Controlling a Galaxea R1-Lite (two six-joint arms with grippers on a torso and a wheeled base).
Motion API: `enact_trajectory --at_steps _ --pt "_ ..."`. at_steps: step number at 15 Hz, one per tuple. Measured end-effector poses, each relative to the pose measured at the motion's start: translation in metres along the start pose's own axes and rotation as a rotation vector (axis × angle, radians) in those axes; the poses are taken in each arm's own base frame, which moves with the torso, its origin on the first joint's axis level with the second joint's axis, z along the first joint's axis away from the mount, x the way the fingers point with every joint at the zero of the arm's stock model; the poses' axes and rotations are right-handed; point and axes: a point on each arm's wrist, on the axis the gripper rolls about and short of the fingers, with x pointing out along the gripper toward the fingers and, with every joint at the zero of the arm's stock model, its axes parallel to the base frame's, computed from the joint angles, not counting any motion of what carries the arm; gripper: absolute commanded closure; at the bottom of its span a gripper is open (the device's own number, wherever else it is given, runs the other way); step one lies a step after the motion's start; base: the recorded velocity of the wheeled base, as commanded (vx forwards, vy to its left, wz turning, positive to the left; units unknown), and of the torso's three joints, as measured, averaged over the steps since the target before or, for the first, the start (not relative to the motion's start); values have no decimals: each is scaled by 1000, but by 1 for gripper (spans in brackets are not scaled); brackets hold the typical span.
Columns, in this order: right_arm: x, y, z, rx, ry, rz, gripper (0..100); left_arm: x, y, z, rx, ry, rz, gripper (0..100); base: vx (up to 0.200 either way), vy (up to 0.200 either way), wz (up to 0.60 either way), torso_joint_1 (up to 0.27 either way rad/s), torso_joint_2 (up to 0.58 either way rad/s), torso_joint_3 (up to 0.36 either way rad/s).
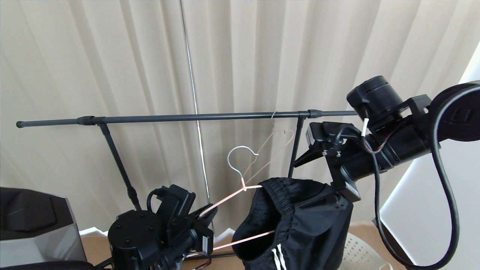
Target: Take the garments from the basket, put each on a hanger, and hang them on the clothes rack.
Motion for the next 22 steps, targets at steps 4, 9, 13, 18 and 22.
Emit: enact_trajectory --at_steps 4,9,13,18,22 --pt "19 -6 0 -1 8 26 0 0 -1 0 2 -2 -2 100 0 0 0 0 0 0" --pt "31 -8 9 -4 -4 51 0 -2 -4 1 5 -6 -14 100 0 0 0 0 0 0" --pt "38 -12 12 -2 -6 55 0 -3 -5 3 4 -13 -17 100 0 0 0 0 0 0" --pt "40 -16 15 7 -9 46 0 -4 -5 5 2 -21 -21 100 0 0 0 0 0 0" --pt "39 -18 14 10 -10 41 100 -5 -6 5 2 -23 -25 100 0 0 0 0 0 0"
